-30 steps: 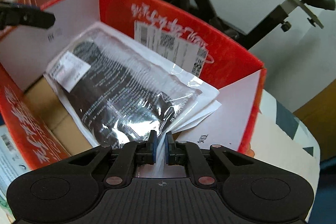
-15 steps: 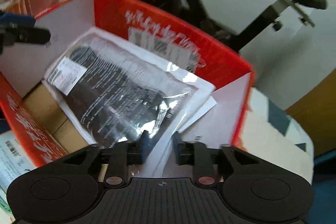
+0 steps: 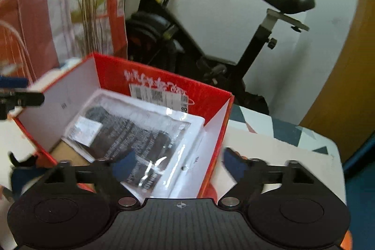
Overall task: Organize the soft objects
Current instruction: 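Open the right gripper to release the bag and withdraw, then move the right gripper to the clear bag with green cable and grasp it, then lift the cable bag with the right gripper and lower it into the red box, then open the right gripper to release the cable bag and withdraw, then move the right gripper to the grey mesh cloth and close on it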
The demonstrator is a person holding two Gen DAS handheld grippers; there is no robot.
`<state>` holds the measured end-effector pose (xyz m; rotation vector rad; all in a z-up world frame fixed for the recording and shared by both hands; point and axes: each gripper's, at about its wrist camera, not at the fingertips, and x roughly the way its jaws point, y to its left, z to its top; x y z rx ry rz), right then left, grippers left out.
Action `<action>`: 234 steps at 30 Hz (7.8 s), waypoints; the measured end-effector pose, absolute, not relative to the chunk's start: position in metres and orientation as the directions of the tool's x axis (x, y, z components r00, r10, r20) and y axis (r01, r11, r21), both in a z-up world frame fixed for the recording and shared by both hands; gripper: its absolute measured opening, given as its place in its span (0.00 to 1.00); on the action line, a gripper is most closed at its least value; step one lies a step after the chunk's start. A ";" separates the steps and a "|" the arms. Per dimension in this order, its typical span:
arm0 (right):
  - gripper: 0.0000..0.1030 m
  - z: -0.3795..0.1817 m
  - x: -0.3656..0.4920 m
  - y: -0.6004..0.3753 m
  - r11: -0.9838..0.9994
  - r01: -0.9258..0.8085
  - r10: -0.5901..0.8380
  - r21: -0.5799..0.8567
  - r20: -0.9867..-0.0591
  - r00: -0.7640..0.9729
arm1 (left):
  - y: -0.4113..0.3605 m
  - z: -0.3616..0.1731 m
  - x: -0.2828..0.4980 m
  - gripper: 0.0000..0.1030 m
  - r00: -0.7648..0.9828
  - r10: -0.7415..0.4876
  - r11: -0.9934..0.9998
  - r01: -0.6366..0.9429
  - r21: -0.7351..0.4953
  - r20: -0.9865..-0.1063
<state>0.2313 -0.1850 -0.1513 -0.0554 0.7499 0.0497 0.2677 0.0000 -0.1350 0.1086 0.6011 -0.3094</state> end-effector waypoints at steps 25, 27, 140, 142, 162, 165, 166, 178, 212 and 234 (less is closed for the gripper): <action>1.00 -0.187 0.082 -0.165 0.983 0.129 -0.058 0.127 -0.452 0.890 | 0.031 -0.173 0.127 1.00 0.824 -0.216 0.972 0.231 -0.037 -0.524; 1.00 -0.198 0.072 -0.159 0.982 0.124 -0.047 0.140 -0.456 0.889 | 0.033 -0.183 0.122 1.00 0.808 -0.220 0.970 0.242 -0.032 -0.546; 0.20 -0.185 0.060 -0.113 0.926 -0.296 0.375 0.236 -0.459 0.806 | 0.029 -0.162 0.145 0.28 0.700 -0.507 0.862 0.412 -0.295 -0.502; 0.20 -0.174 0.069 -0.119 0.929 -0.289 0.365 0.231 -0.443 0.819 | 0.025 -0.152 0.159 0.28 0.702 -0.517 0.856 0.421 -0.300 -0.489; 0.18 -0.162 0.203 -0.178 0.967 -0.153 0.239 0.203 -0.518 0.821 | -0.030 -0.168 0.305 0.28 0.634 -0.515 0.857 0.382 -0.345 -0.577; 0.17 -0.176 0.221 -0.182 0.970 -0.133 0.227 0.203 -0.568 0.791 | -0.032 -0.182 0.316 0.28 0.613 -0.498 0.866 0.375 -0.329 -0.613; 0.17 -0.181 0.226 -0.184 0.970 -0.123 0.224 0.208 -0.586 0.779 | -0.031 -0.184 0.317 0.28 0.609 -0.496 0.868 0.376 -0.325 -0.619; 0.10 -0.220 0.273 -0.170 0.987 -0.089 0.158 0.131 -0.775 0.612 | -0.024 -0.190 0.326 0.28 0.617 -0.455 0.886 0.387 -0.256 -0.642; 1.00 -0.155 0.208 -0.168 0.994 0.075 -0.008 0.077 -0.640 0.769 | 0.000 -0.130 0.240 1.00 0.830 -0.208 0.956 0.283 0.070 -0.518; 1.00 -0.197 0.076 -0.172 0.969 0.102 -0.015 0.226 -0.355 0.935 | 0.030 -0.180 0.120 1.00 0.882 -0.222 0.969 0.246 0.005 -0.415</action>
